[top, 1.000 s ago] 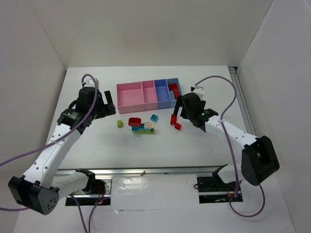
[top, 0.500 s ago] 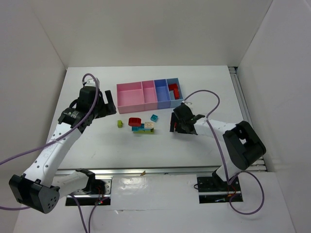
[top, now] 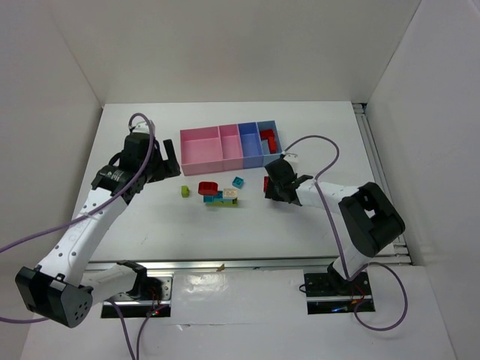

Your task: Sort the legos into containers by color

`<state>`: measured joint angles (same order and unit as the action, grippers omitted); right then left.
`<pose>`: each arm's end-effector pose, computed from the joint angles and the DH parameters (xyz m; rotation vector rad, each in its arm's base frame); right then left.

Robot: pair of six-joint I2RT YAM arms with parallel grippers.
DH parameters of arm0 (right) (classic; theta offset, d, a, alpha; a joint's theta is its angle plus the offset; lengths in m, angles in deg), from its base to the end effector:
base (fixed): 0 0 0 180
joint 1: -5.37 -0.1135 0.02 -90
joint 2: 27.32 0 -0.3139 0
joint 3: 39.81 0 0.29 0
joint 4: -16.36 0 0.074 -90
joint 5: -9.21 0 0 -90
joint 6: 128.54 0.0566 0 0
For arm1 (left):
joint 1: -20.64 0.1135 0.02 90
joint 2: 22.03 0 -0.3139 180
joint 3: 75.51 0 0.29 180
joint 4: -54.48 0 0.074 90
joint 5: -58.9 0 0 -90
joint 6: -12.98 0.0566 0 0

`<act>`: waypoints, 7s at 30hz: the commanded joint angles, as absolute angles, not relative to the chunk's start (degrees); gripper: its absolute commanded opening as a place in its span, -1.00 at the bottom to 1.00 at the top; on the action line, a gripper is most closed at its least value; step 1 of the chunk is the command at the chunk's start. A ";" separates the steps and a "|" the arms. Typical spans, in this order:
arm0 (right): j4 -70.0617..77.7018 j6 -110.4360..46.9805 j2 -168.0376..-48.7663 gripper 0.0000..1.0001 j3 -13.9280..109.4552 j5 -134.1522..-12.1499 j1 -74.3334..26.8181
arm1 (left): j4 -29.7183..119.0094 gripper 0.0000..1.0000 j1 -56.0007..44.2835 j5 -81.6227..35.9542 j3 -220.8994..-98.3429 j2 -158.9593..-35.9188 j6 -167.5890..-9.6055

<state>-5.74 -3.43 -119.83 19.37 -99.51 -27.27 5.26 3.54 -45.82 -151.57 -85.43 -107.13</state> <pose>0.3032 0.1726 0.1627 0.1795 2.4609 0.0902 0.2583 -0.0644 0.3810 -0.3889 2.1558 -0.1819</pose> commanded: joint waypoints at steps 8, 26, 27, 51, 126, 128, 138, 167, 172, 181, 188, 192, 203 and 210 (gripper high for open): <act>-7.71 -1.89 -112.67 -0.11 21.96 -108.29 -30.67 | 7.47 0.99 3.33 -45.16 -151.96 -85.49 -106.29; -3.41 -12.53 -138.49 -0.03 59.55 -107.96 -19.16 | 7.47 0.99 3.33 -46.30 -151.52 -87.07 -105.14; -3.93 -12.53 -140.68 0.16 60.71 -107.95 -19.15 | 7.47 0.99 3.33 -46.30 -151.52 -87.07 -105.14; -6.40 -12.43 -120.30 0.82 26.79 -96.79 -26.97 | 7.21 0.99 3.33 -43.58 -153.11 -84.62 -105.14; -11.84 -9.36 -102.47 0.95 27.76 -108.39 -22.93 | 2.37 0.76 -13.81 -47.17 -161.90 -108.69 -107.16; -11.84 -9.36 -102.47 0.95 27.24 -108.39 -22.93 | 2.38 0.60 -13.81 -46.66 -163.12 -109.92 -107.16; -11.84 -9.36 -103.00 0.95 26.71 -108.39 -22.93 | 1.85 0.51 -15.48 -44.81 -162.60 -110.98 -107.69; -11.84 -9.36 -105.28 0.95 25.13 -107.86 -22.93 | 1.32 0.12 -16.10 -49.64 -162.60 -114.49 -111.73; -11.84 -9.36 -105.28 0.95 25.13 -105.59 -22.93 | 1.32 -0.15 -16.10 -49.64 -163.12 -114.50 -111.73; -7.64 -13.76 -105.37 0.95 24.52 -77.99 -27.40 | -0.26 -1.00 -16.10 -48.59 -166.28 -114.57 -111.21; 4.92 -6.57 -106.42 0.95 17.75 -68.15 -30.23 | -0.79 -1.00 -16.10 -48.06 -166.29 -115.64 -112.96; 10.82 -4.79 -108.88 0.95 16.34 -63.57 -30.23 | -0.79 -1.00 -16.10 -48.06 -166.29 -115.64 -112.96; 23.74 0.22 -118.28 0.80 16.34 -56.01 -30.23 | -0.26 -1.00 -16.10 -48.06 -165.77 -115.64 -113.49; 27.79 2.06 -120.40 0.39 16.34 -56.71 -30.23 | 0.79 -1.00 -16.10 -47.53 -164.63 -115.64 -113.49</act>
